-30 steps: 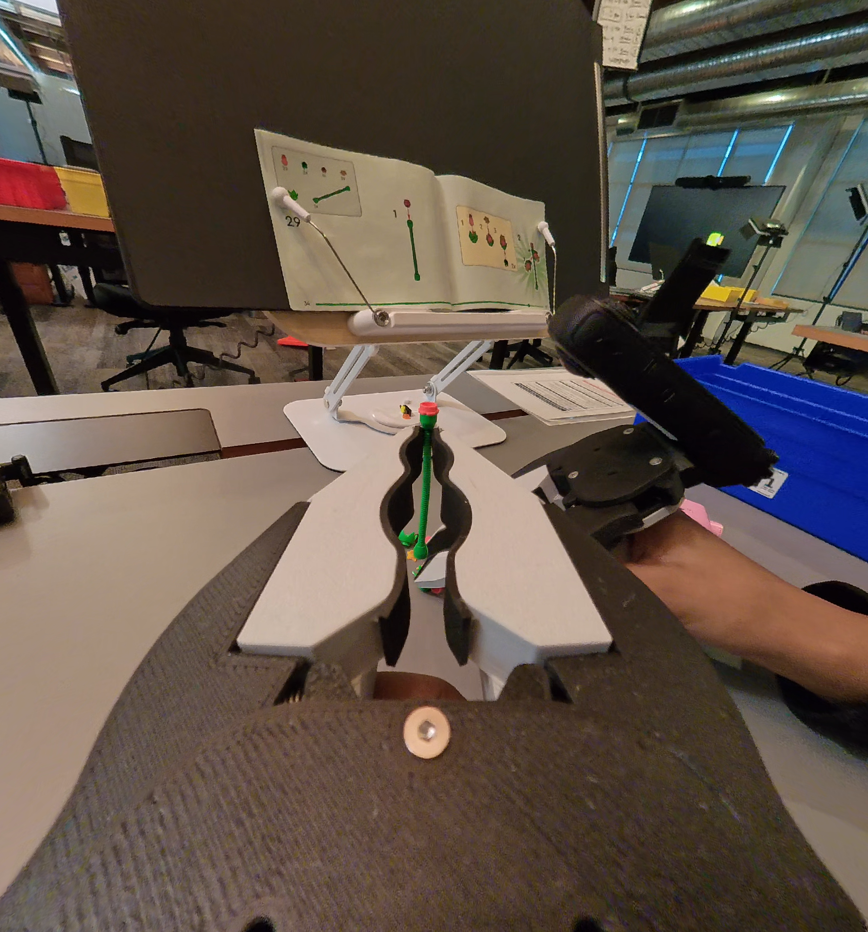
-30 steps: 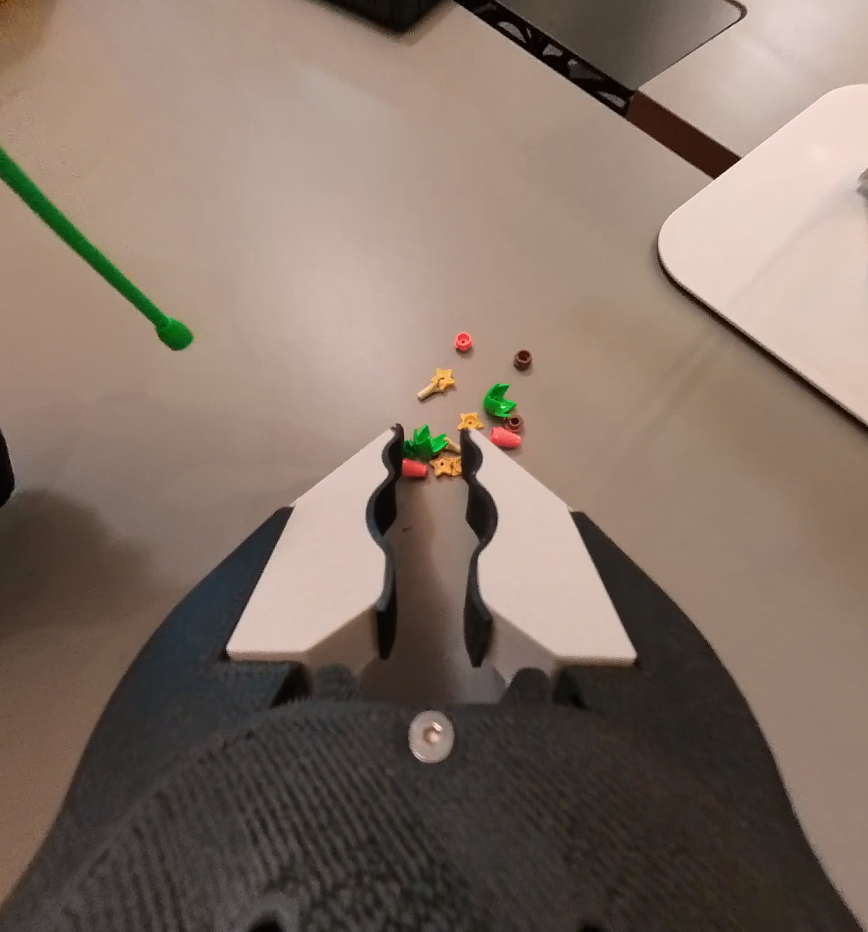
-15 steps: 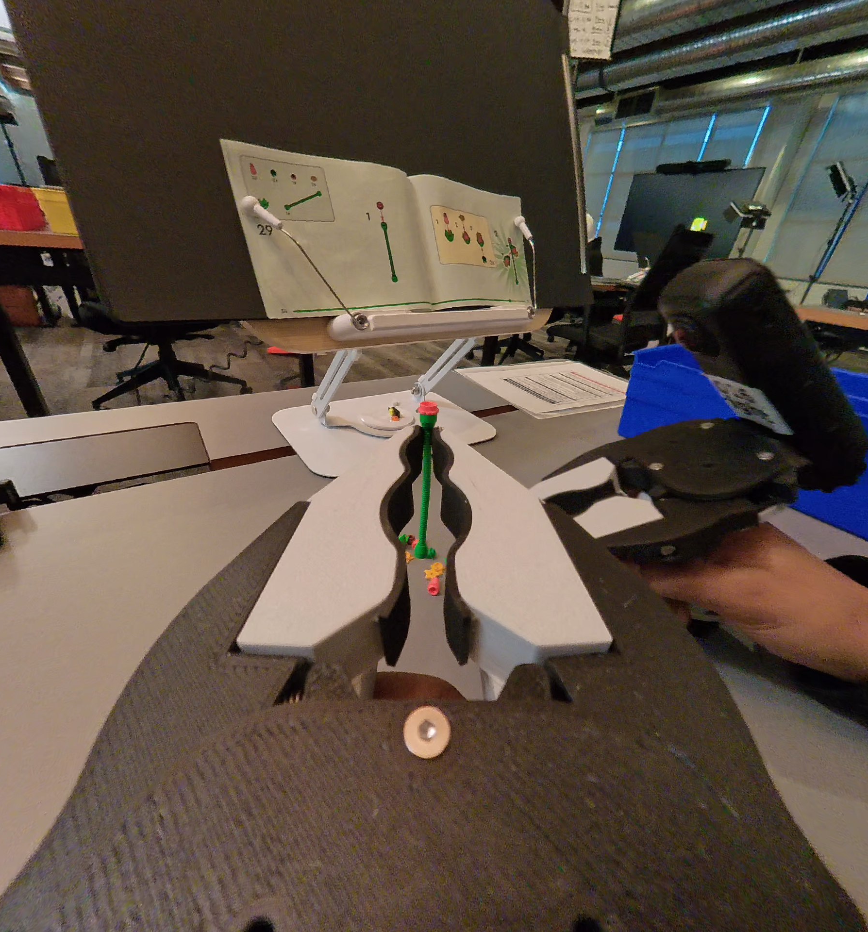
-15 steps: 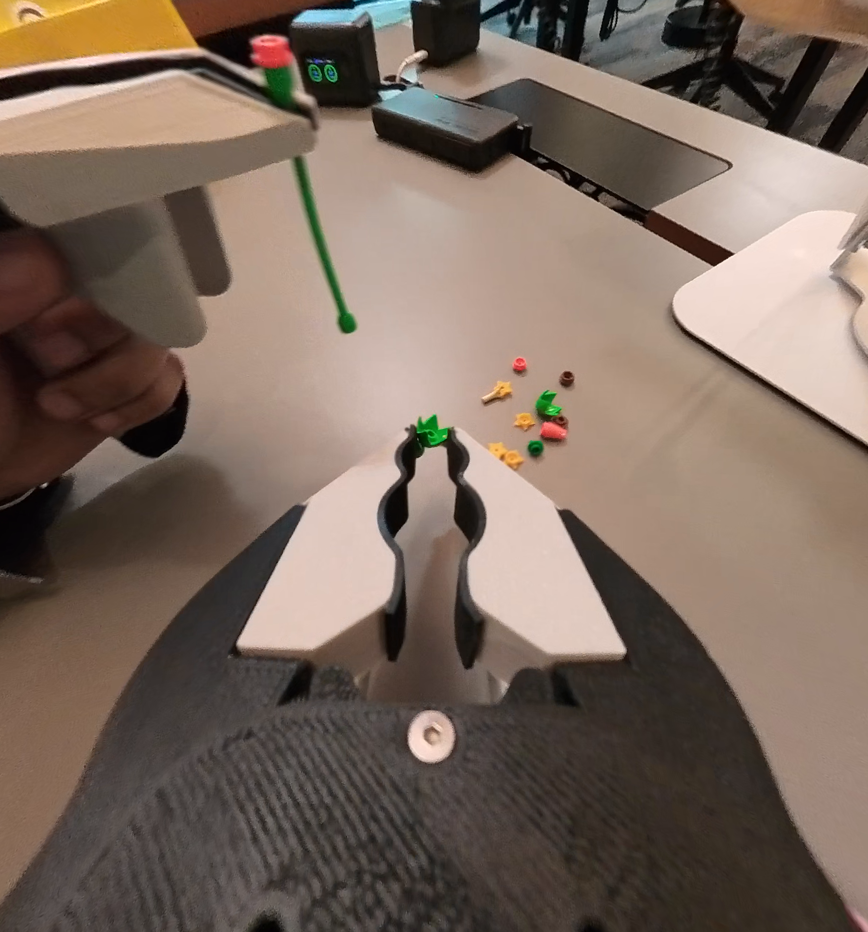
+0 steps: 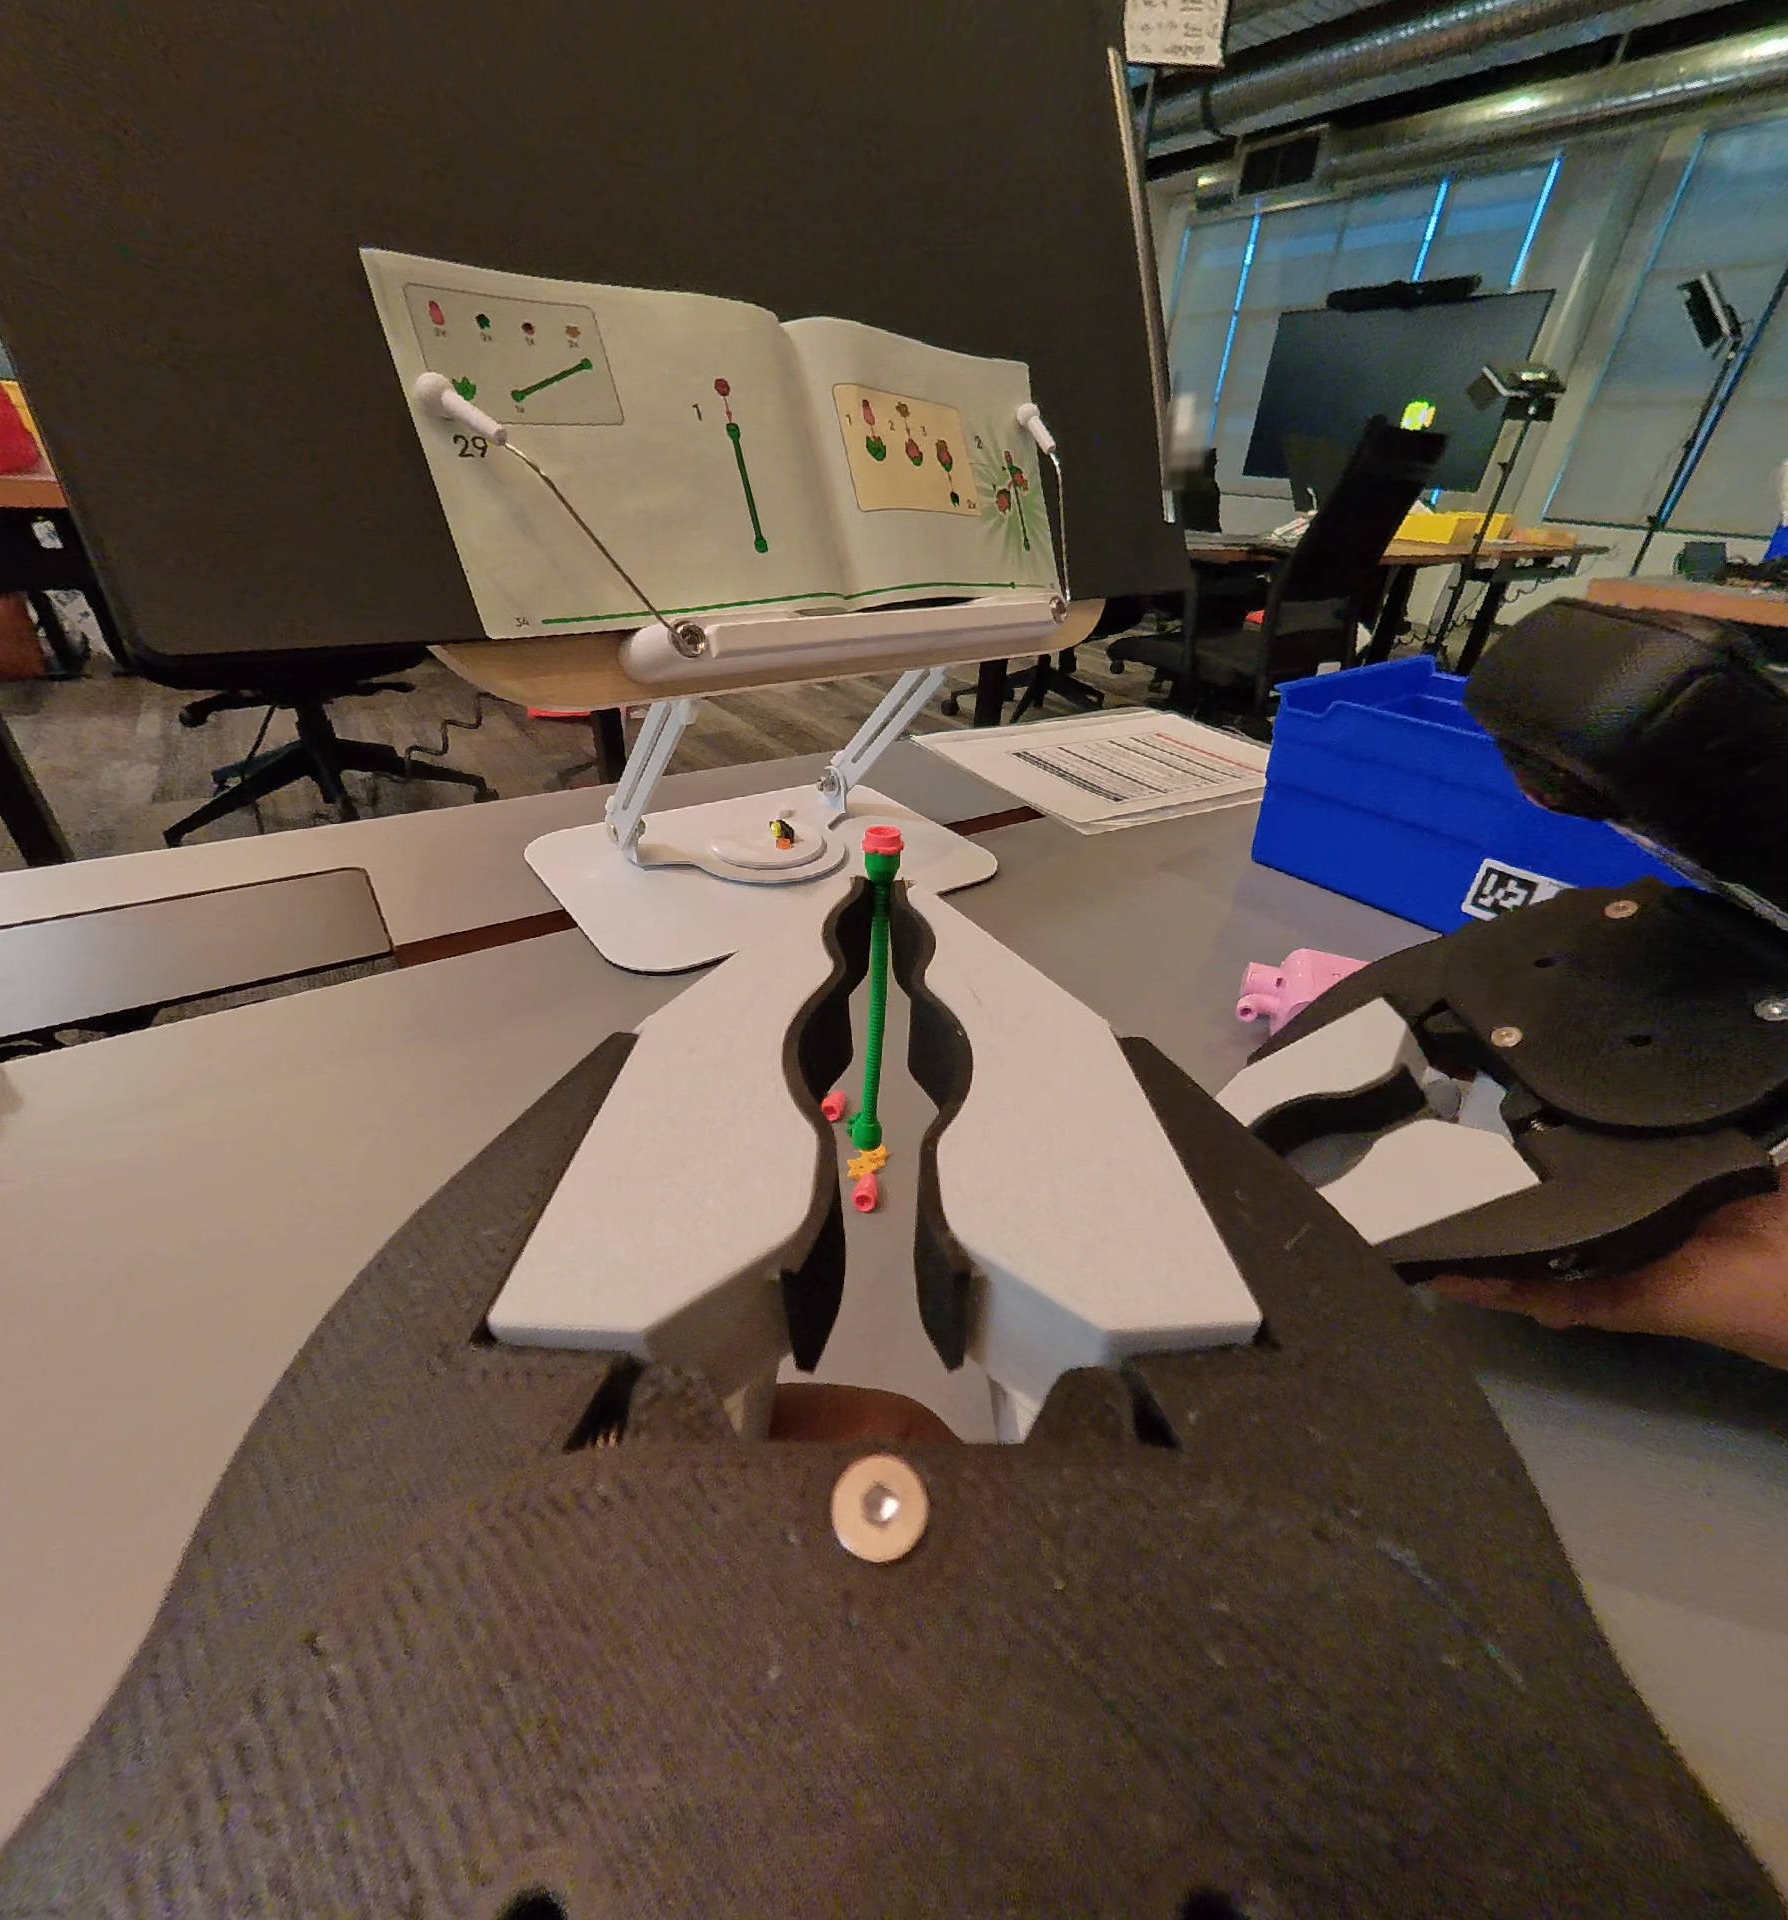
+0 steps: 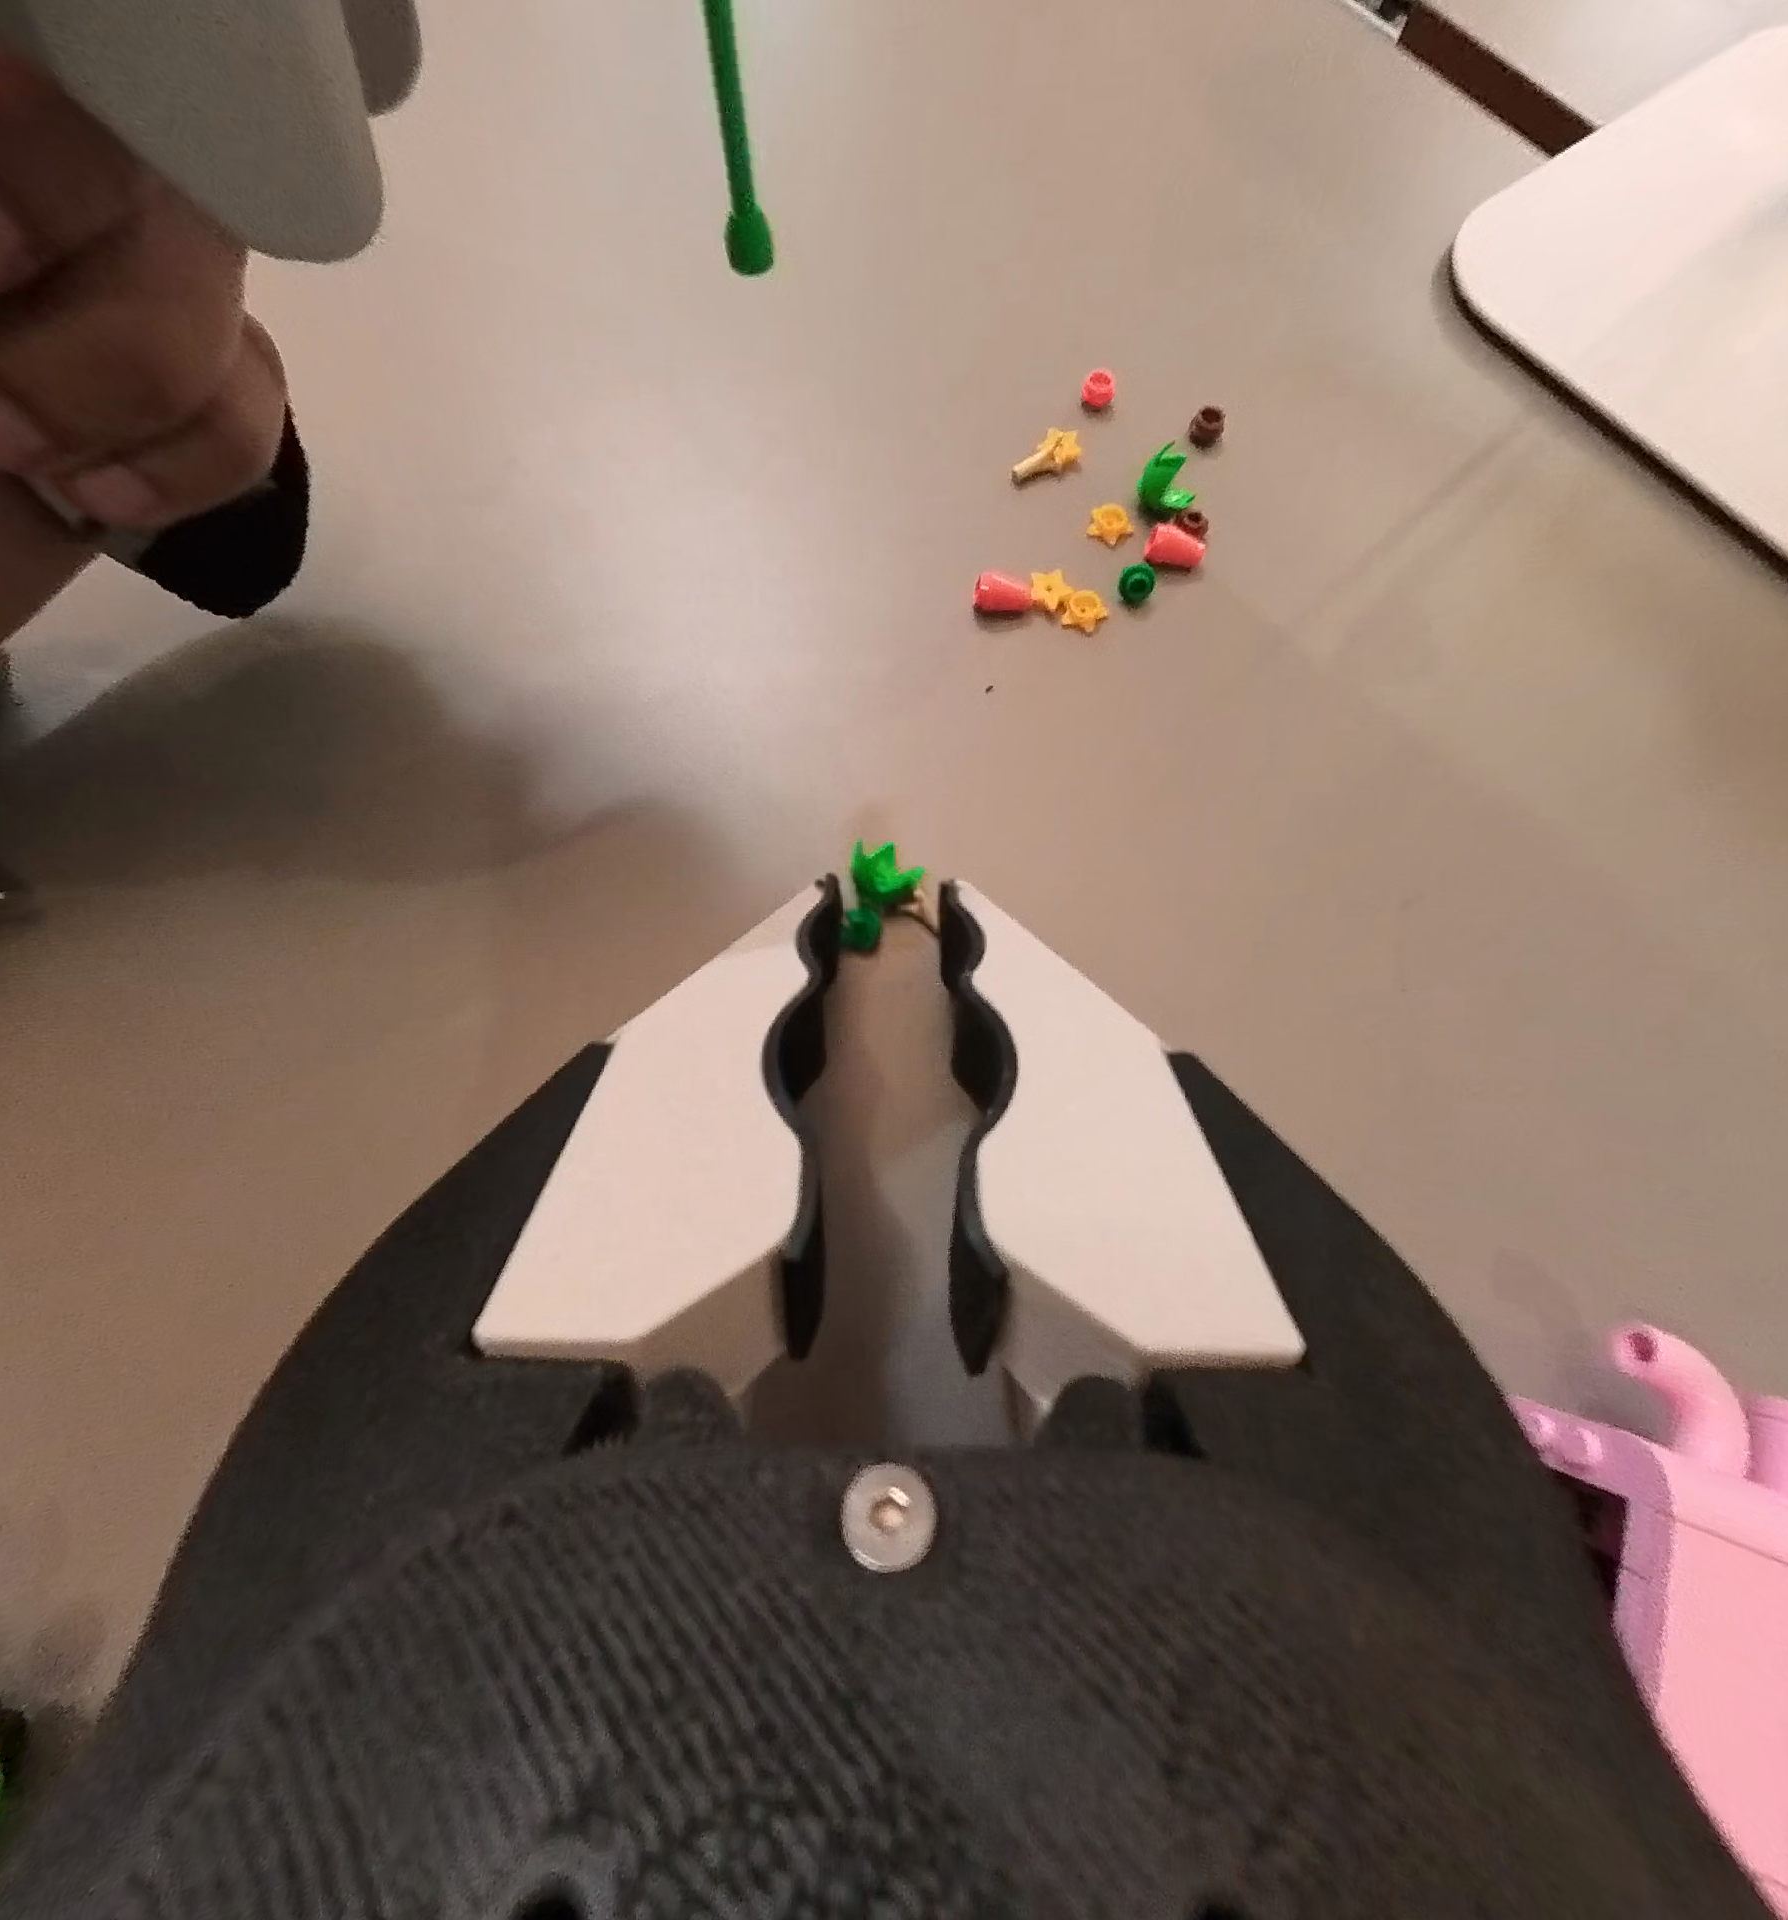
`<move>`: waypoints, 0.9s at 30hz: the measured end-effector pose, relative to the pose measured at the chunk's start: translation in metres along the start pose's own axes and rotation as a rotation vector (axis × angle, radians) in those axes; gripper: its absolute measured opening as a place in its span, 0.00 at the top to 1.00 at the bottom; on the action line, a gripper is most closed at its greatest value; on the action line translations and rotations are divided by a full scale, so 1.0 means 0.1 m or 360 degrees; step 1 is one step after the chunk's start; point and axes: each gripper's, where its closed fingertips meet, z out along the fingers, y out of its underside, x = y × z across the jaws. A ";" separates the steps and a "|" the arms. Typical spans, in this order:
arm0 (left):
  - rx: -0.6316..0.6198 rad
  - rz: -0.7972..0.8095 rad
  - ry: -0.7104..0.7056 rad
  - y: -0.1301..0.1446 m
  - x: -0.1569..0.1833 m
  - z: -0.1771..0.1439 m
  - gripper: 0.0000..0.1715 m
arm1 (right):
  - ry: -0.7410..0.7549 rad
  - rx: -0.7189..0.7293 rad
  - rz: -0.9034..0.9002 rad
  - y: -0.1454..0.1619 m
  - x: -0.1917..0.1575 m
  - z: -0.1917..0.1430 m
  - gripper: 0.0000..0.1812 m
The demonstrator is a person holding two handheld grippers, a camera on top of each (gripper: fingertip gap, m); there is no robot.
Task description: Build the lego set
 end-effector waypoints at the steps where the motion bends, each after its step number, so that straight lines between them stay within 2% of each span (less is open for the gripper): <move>1: -0.0003 0.0000 -0.0002 0.01 -0.01 0.00 1.00 | -0.0004 -0.0013 0.0011 0.01 0.00 0.00 0.89; 8: -0.0009 -0.0015 0.0002 0.02 -0.02 0.00 1.00 | -0.0095 -0.0010 0.0066 0.04 -0.03 -0.04 0.82; 18: -0.0009 -0.0026 0.0014 0.01 -0.01 0.01 1.00 | -0.0085 0.0081 -0.0121 -0.09 -0.10 -0.13 0.82; 21: -0.0008 -0.0038 0.0020 0.01 0.00 0.01 1.00 | -0.0119 0.0097 -0.0192 -0.10 -0.22 -0.10 0.82; 27: -0.0003 -0.0039 0.0025 0.01 0.01 0.01 1.00 | -0.0046 0.0053 -0.0272 -0.06 -0.22 0.00 0.83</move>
